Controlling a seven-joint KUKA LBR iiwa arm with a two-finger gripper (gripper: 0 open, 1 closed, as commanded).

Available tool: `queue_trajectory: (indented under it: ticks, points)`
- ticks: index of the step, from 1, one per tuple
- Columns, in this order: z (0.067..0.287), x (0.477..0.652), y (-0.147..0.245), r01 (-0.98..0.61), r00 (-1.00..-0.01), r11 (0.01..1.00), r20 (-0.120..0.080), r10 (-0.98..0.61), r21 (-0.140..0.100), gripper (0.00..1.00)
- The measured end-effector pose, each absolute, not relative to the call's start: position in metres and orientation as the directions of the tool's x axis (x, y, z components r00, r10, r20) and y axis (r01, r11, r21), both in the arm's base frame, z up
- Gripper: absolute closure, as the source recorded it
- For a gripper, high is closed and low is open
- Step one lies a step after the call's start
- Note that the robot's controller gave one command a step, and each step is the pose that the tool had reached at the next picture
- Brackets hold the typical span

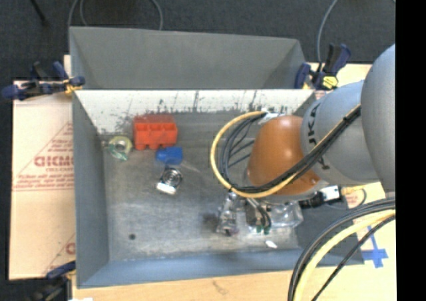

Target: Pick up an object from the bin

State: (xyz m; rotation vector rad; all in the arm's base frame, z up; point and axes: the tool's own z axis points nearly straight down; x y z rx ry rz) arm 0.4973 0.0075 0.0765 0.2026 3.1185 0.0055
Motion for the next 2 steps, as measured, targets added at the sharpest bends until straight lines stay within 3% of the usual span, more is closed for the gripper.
queue_trajectory:
  ticks: [1, 2]
  points:
    - [0.18, 0.492, 0.02, 0.135, -0.991, 0.991, -0.009, 0.135, 0.003, 1.0]
    - [0.341, 0.494, 0.057, -0.13, -0.991, 0.991, -0.012, -0.13, -0.001, 1.0]
